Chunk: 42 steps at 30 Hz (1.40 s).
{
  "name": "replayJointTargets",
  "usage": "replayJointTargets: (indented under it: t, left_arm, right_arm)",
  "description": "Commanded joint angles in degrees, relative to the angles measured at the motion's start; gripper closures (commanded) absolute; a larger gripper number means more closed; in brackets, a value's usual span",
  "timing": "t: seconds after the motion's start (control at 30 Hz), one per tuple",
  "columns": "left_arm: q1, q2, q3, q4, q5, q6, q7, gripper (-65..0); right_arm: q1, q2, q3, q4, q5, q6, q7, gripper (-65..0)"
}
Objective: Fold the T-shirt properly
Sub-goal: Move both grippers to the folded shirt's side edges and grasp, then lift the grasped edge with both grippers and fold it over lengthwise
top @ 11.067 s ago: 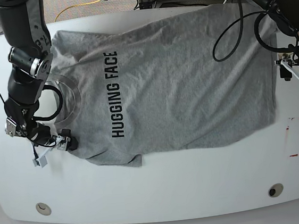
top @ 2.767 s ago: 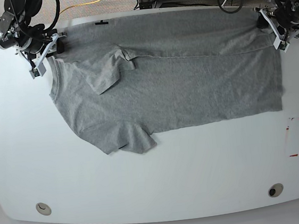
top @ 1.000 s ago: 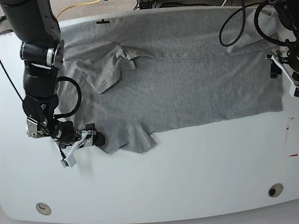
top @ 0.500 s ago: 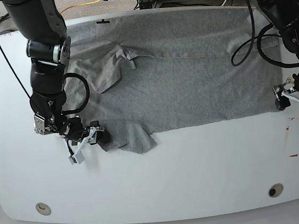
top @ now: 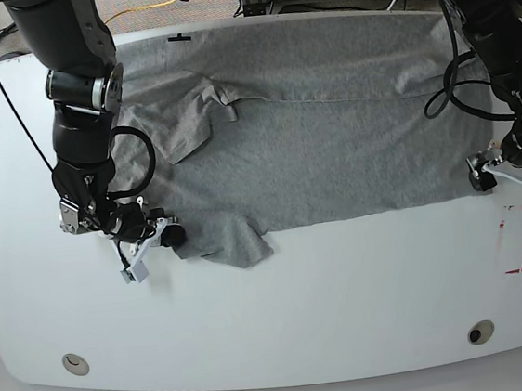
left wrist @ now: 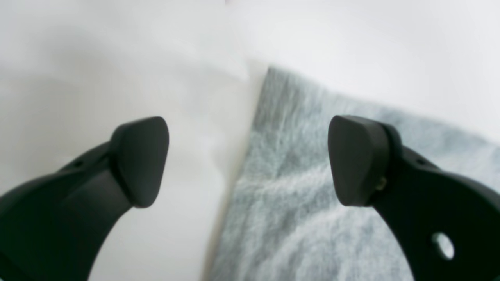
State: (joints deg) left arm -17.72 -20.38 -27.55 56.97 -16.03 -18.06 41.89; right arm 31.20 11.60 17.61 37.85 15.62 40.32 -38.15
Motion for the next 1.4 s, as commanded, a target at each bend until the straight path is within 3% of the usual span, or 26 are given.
replayJointTargets:
  t: [0.0,0.2,0.3,0.6,0.73,0.9,1.1,1.37]
  left_arm:
    - [-2.0,-1.6,1.3,-1.9,-1.2,-0.3,-2.3,-61.7]
    - [-3.0,-1.3,2.7,-4.2,-1.2,-1.9,-3.5,-61.1]
    - [-3.2,-1.3,4.7,-4.4,-0.9,-4.0,-3.7,-55.6]
    - [-4.4,-1.2,9.6,-8.2,-0.8,-4.3,-6.3,-1.4]
    - [-5.4,-1.3,9.6,-9.3,-0.8,-4.4,-6.4,0.0]
    - [-5.2,-1.3,9.6,-2.8,-1.2,-4.7,-4.6,0.0]
    - [-3.9,-1.3,9.4,9.0,-1.2,-11.8,1.4,0.0]
    - [1.3,-1.2,9.1,21.2,-1.2,-15.8,4.0,0.0]
  right_arm:
    - [1.1,0.7,-0.1,0.5,-0.6,-0.3,-0.8,-4.1]
    - [1.2,0.6,-0.1,1.5,-0.2,-0.3,-1.3,-3.6]
    - [0.8,0.3,0.0,5.9,-0.3,-0.3,-3.8,-3.5]
    - [-1.1,0.1,0.0,18.4,-0.3,-0.3,-9.7,-3.5]
    - [-1.1,0.2,0.0,20.7,-0.2,-0.3,-11.8,-2.7]
    - [-1.2,0.6,0.0,25.9,-0.2,-0.3,-14.9,0.0]
    - [-4.5,0.7,0.3,37.5,-0.2,-0.3,-20.4,0.0]
    - [-10.2,0.7,2.3,49.7,-0.2,-0.3,-26.6,0.0]
